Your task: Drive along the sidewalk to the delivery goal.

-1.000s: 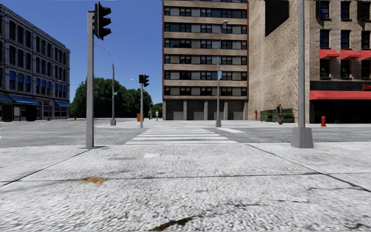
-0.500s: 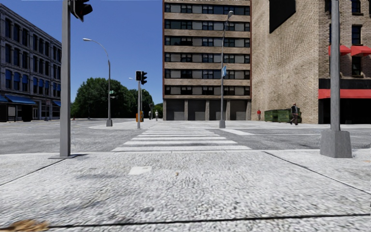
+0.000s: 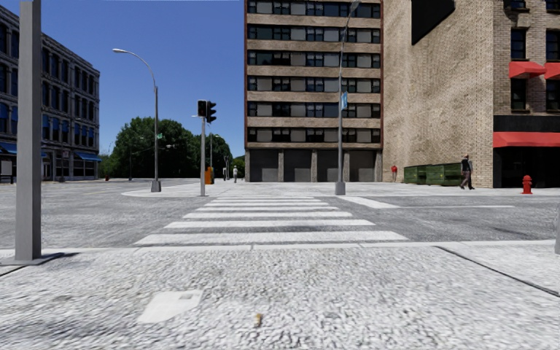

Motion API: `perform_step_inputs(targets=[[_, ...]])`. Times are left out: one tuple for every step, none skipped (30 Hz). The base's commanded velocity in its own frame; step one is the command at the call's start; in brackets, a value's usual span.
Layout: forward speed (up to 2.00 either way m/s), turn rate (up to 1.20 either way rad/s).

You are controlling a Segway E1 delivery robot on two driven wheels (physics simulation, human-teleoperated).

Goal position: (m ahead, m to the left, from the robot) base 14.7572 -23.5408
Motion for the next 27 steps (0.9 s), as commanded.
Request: perform_step_inputs(targets=[[2.00,0.00],[2.00,0.00],[2.00,0.00],[2.00,0.00],[2.00,0.00],[2.00,0.00],[2.00,0.00],[2.00,0.00],[2.00,0.00],[2.00,0.00],[2.00,0.00],[2.00,0.00],[2.00,0.00],[2.00,0.00],[2.00,0.00],[2.00,0.00],[2.00,0.00],[2.00,0.00],[2.00,0.00],[2.00,0.00],[2.00,0.00],[2.00,0.00],[2.00,0.00],[2.00,0.00],[2.00,0.00],[2.00,0.00],[2.00,0.00]])
